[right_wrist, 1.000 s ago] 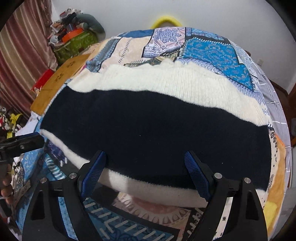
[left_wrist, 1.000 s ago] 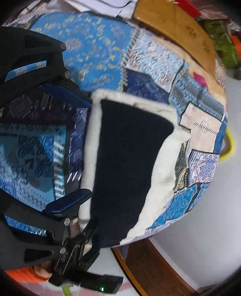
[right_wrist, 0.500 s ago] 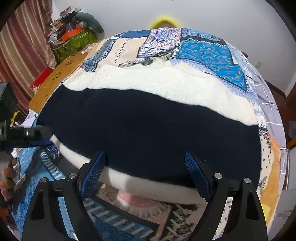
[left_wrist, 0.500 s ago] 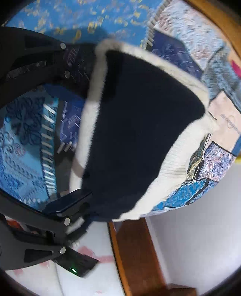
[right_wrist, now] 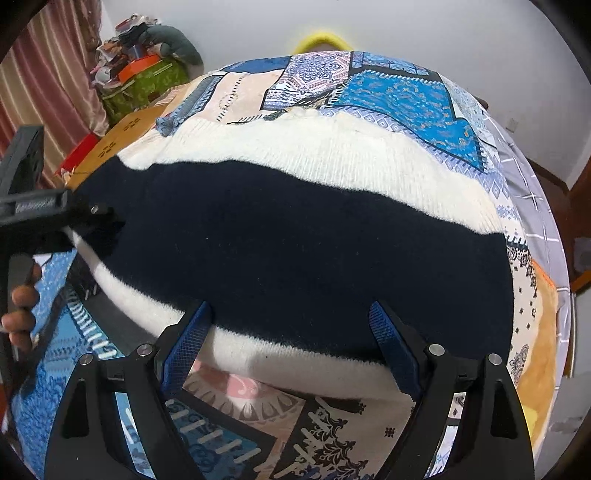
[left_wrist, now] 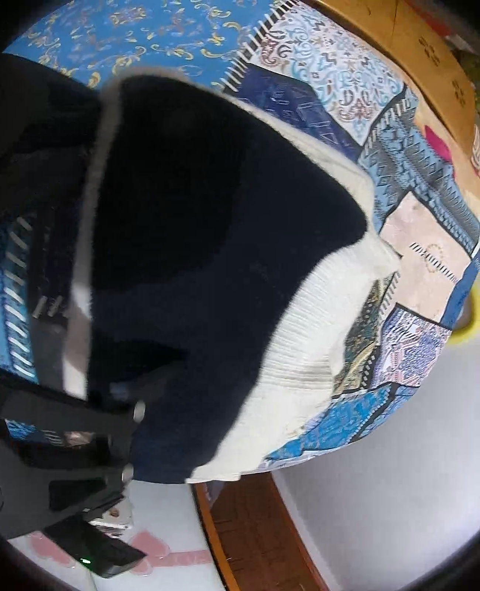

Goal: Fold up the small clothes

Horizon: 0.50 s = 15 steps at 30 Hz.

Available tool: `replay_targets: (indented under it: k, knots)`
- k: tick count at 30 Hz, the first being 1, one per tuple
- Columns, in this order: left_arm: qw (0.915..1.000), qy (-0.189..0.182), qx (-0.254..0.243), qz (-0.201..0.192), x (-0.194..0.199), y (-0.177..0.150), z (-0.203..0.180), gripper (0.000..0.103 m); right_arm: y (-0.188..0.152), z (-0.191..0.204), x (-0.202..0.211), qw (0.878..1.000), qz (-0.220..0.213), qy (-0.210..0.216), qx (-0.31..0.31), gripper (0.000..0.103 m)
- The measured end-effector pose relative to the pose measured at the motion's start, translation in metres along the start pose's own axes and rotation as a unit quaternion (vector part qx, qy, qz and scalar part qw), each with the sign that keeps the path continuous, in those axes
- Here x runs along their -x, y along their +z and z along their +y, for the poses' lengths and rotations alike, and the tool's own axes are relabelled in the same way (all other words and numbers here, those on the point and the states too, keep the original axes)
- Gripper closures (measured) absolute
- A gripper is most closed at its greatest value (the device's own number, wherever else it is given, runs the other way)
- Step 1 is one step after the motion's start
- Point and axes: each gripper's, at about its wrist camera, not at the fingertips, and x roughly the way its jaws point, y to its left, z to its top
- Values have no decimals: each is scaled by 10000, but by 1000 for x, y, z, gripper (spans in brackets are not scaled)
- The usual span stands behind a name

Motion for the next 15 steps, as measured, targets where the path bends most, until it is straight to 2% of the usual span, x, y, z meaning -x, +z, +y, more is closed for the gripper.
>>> replay_targets:
  k: [3, 5, 7, 11, 15]
  knots:
    - [9996, 76, 204, -203, -1, 11, 3, 67, 0, -1, 2, 10000, 9, 16, 13, 17]
    - [9991, 100, 318, -265, 0, 15, 6, 73, 0, -5, 4, 10000, 6, 55, -55, 17]
    - [9988, 125, 357, -307, 1, 18, 9, 76, 0, -7, 5, 9999, 23, 61, -129, 17]
    - [9989, 177, 78, -421, 10, 16, 6, 79, 2, -14, 12, 9996, 162, 5, -221, 17]
    - [9977, 288, -44, -608, 28, 17, 10, 80, 4, -22, 27, 9997, 86, -120, -190, 17]
